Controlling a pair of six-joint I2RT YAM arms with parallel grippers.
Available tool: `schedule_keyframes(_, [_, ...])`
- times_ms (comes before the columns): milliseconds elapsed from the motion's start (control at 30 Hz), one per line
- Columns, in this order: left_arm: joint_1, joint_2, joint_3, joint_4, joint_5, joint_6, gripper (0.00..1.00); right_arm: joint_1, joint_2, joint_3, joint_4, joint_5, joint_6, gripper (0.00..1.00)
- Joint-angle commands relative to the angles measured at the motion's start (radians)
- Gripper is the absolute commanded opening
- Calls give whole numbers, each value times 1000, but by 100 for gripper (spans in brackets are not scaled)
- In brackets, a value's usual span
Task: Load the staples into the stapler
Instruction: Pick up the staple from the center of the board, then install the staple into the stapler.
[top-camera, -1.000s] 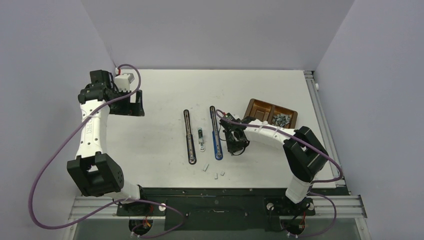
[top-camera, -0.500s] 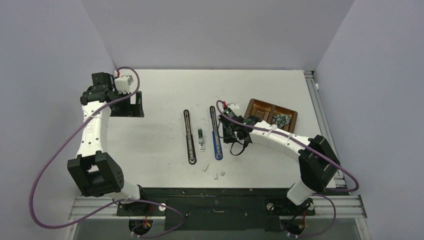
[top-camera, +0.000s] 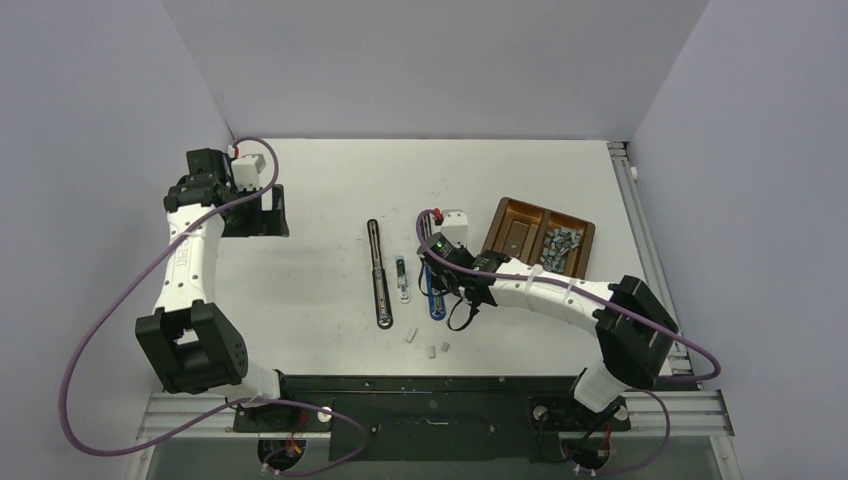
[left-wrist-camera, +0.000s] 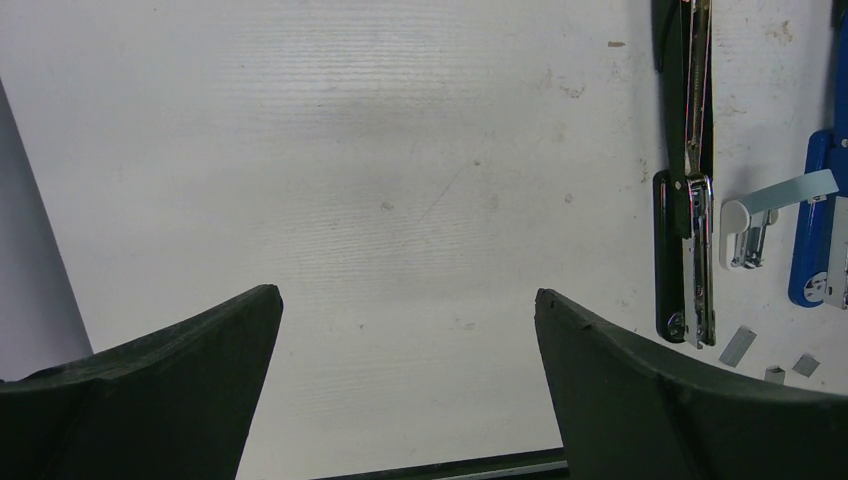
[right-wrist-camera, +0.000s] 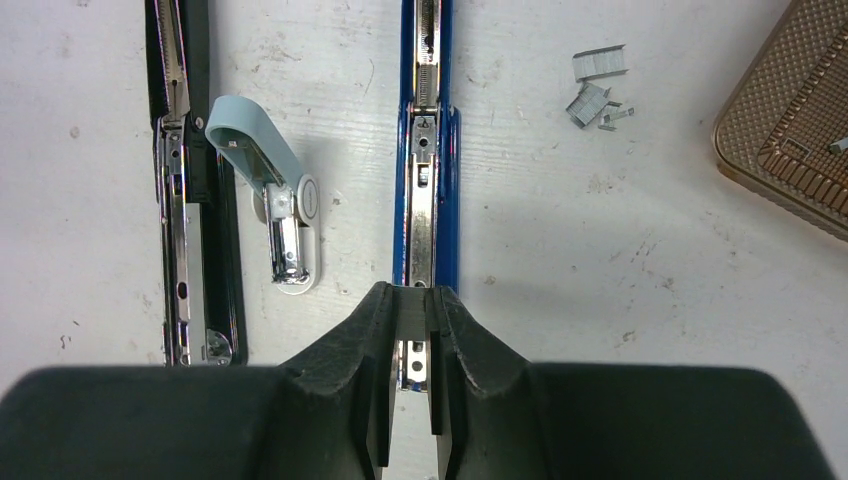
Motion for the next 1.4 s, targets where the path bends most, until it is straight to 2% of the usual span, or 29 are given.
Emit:
schedule_keyframes(0, [-4, -17, 3, 46, -4, -25, 96, 17, -22, -33, 94, 84, 30, 9])
schedule_keyframes(333, [-4, -3, -10, 52, -2, -24, 96, 37, 10, -88, 148, 101, 30, 8])
schedule_keyframes(1367, [-3, 8, -27, 78, 3, -24, 96, 74, 52, -78, 135, 132, 33, 9])
